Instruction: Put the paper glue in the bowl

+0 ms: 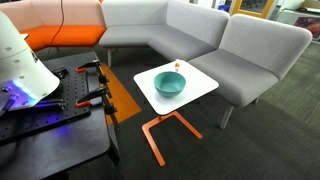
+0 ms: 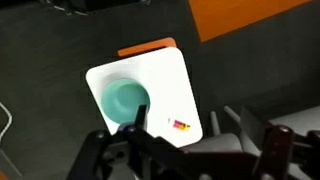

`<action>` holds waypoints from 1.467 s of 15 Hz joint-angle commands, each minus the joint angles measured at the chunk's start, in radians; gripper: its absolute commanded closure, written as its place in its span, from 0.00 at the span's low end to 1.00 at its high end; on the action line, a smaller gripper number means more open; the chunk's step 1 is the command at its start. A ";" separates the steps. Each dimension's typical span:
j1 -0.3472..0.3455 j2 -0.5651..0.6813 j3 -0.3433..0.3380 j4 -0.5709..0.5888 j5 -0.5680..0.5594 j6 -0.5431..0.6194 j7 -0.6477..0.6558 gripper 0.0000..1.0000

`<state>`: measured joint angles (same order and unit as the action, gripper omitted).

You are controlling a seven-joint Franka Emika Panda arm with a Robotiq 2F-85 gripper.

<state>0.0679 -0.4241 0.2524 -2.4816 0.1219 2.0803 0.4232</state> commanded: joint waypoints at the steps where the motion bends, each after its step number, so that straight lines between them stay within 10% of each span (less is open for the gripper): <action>1: 0.012 0.001 -0.011 0.002 -0.006 -0.002 0.004 0.00; 8: 0.015 0.105 -0.010 0.064 -0.095 0.090 -0.103 0.00; 14: 0.025 0.542 -0.086 0.260 -0.146 0.457 -0.447 0.00; 22: 0.038 1.162 -0.059 0.844 -0.205 0.267 -0.801 0.00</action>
<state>0.0838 0.5958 0.1988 -1.8365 -0.0379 2.5095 -0.3115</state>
